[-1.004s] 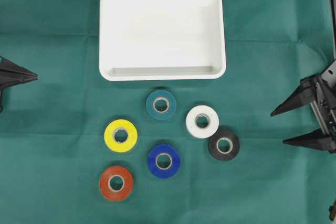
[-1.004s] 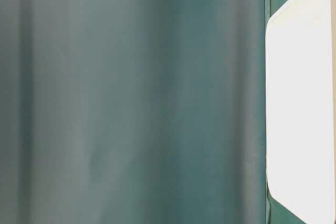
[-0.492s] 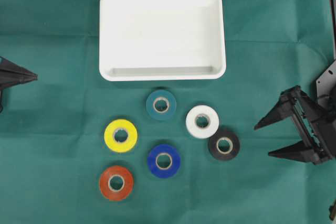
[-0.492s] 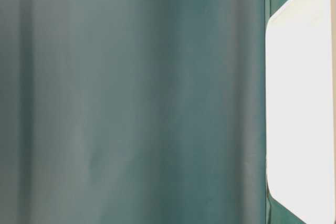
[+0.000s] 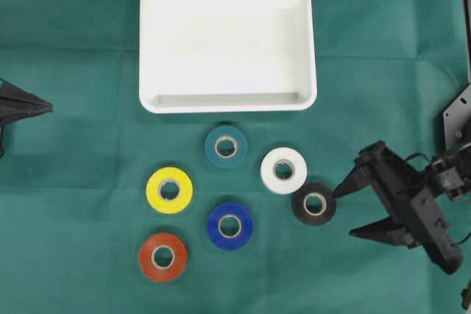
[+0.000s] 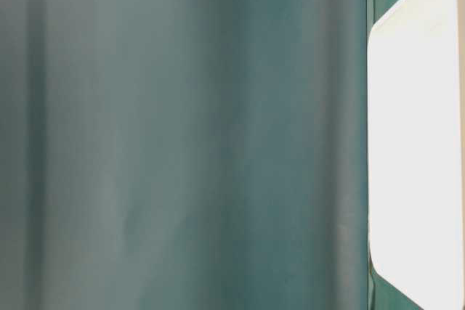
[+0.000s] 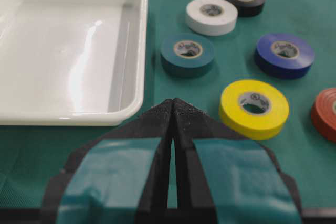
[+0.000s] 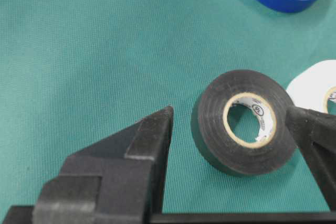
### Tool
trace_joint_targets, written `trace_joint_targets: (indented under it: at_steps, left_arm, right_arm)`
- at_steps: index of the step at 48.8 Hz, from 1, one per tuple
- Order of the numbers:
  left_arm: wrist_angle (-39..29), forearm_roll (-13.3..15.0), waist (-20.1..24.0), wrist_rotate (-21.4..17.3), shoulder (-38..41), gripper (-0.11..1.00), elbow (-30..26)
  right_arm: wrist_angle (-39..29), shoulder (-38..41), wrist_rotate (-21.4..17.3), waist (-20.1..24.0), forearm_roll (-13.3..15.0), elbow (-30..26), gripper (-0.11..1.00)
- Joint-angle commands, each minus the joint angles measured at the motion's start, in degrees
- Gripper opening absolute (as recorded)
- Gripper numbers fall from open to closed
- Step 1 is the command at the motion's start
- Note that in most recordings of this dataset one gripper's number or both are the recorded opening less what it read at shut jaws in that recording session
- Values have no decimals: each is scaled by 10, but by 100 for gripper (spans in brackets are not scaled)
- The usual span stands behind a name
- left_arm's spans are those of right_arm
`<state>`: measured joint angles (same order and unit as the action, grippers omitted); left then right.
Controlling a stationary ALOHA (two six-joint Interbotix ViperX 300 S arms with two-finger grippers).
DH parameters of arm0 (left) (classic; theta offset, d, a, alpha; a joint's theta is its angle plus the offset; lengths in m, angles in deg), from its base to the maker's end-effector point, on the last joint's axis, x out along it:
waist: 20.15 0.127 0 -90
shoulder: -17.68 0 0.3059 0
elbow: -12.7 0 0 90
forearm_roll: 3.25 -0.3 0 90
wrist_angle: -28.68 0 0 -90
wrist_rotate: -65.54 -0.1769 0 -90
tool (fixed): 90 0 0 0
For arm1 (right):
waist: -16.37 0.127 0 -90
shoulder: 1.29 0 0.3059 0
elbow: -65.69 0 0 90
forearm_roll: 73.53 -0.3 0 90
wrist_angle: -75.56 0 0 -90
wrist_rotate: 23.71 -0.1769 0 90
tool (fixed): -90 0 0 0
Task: Put the tape into the white case with the right arm.
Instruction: 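Lower the right gripper over the black tape roll and close on it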
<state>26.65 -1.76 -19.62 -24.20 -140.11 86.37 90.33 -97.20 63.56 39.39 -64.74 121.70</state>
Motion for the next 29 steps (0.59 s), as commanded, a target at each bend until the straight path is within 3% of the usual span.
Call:
trace_joint_targets:
  at_steps: [1,29]
  left_arm:
    - [5,-1,2,0,10,0,-5]
    - [5,0,2,1,9,0,-4]
  right_arm:
    - [11,13,-1,2,0,-18,58]
    - [11,73,-1,2,1,-42,58]
